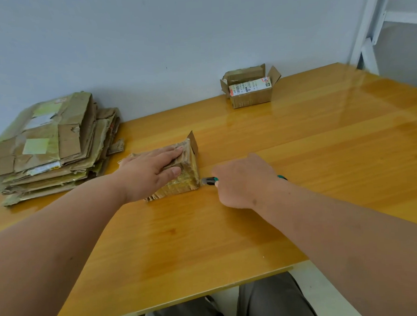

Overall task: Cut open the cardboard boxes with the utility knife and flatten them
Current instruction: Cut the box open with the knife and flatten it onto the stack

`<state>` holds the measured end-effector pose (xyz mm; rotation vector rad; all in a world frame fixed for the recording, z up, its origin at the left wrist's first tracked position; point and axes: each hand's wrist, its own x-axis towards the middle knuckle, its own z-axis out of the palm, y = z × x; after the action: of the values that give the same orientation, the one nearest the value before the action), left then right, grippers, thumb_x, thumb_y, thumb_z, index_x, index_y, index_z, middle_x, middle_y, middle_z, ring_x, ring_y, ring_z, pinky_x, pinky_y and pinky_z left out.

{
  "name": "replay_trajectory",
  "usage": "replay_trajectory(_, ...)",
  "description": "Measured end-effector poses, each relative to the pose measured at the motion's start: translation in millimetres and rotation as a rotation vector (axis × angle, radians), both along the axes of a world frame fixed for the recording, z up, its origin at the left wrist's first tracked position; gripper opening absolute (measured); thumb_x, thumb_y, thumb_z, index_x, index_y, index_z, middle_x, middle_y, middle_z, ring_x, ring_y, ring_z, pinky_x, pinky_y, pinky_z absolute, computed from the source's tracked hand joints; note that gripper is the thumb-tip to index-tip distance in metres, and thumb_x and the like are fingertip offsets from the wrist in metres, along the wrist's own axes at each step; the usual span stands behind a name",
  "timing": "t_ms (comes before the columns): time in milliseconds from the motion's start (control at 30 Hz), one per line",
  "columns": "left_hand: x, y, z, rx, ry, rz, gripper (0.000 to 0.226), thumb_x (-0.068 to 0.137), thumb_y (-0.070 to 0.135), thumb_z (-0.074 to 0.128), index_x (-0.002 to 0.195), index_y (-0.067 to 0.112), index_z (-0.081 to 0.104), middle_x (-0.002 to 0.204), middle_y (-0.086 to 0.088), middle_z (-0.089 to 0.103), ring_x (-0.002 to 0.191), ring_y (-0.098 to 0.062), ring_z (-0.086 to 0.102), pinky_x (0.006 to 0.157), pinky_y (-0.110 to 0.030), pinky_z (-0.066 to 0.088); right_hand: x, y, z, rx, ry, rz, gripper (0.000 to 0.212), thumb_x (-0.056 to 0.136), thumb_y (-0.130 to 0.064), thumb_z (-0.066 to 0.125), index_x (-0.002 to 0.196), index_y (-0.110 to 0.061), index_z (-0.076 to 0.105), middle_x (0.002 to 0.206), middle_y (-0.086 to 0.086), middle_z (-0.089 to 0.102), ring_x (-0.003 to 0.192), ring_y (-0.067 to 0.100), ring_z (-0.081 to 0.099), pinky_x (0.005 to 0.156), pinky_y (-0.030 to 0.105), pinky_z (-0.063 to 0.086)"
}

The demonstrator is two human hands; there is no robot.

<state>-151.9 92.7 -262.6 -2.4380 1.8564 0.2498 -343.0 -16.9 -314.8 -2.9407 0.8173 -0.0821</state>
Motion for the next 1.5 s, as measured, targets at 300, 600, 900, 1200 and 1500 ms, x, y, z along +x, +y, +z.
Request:
replay_trajectory(300,-0.9,2.5,10.0,-0.147,0.313,0.134,0.056,0.089,0.029,0.065,0.138,0.036,0.038,0.125,0.006,0.055,0.097,-0.014,0.059,0.083,-0.032,0.049,-14.5,-5.8,-2.7,0.056,-0.133,-0.071,0.016,0.102,-0.031,0.035,0.090,-0.025,0.043,0.072,-0.006,0.049,0.061,0.012,0.046,0.051,0.032,0.020)
replay_trajectory(600,-6.1,3.6,11.6,-0.232,-0.011,0.245,0.043,0.086,0.062,0.055,0.118,0.034,0.060,0.088,0.011,0.063,0.077,-0.008,0.058,0.069,-0.031,0.053,-13.4,1.5,4.2,0.207,-0.199,-0.150,0.026,0.099,-0.031,0.029,0.074,-0.028,0.035,0.071,-0.004,0.052,0.059,0.015,0.047,0.051,0.032,0.025)
replay_trajectory(900,7.4,11.7,13.2,0.033,0.341,0.157,0.052,0.102,0.041,0.038,0.151,0.042,0.021,0.158,0.021,0.014,0.147,-0.010,0.005,0.119,-0.040,0.007,3.2,0.3,20.0,0.710,-0.300,-0.413,0.029,0.101,-0.011,0.040,0.072,-0.015,0.041,0.084,0.007,0.055,0.065,0.018,0.052,0.060,0.030,0.048)
replay_trajectory(1200,13.5,15.3,7.9,0.056,0.266,0.103,0.054,0.100,0.048,0.030,0.151,0.045,0.014,0.158,0.023,0.009,0.147,-0.006,0.001,0.120,-0.046,0.005,17.7,6.7,26.8,1.071,-0.324,-0.576,0.026,0.103,-0.015,0.038,0.121,-0.001,0.051,0.080,0.015,0.069,0.070,0.026,0.064,0.072,0.034,0.049)
replay_trajectory(1500,12.0,15.7,-4.0,-0.016,0.148,0.094,0.053,0.099,0.051,0.020,0.151,0.045,0.014,0.159,0.020,0.009,0.148,-0.008,0.003,0.115,-0.058,-0.010,29.1,13.0,26.6,1.248,-0.400,-0.637,0.034,0.100,-0.009,0.038,0.133,-0.004,0.046,0.067,0.015,0.059,0.065,0.026,0.060,0.067,0.035,0.056)
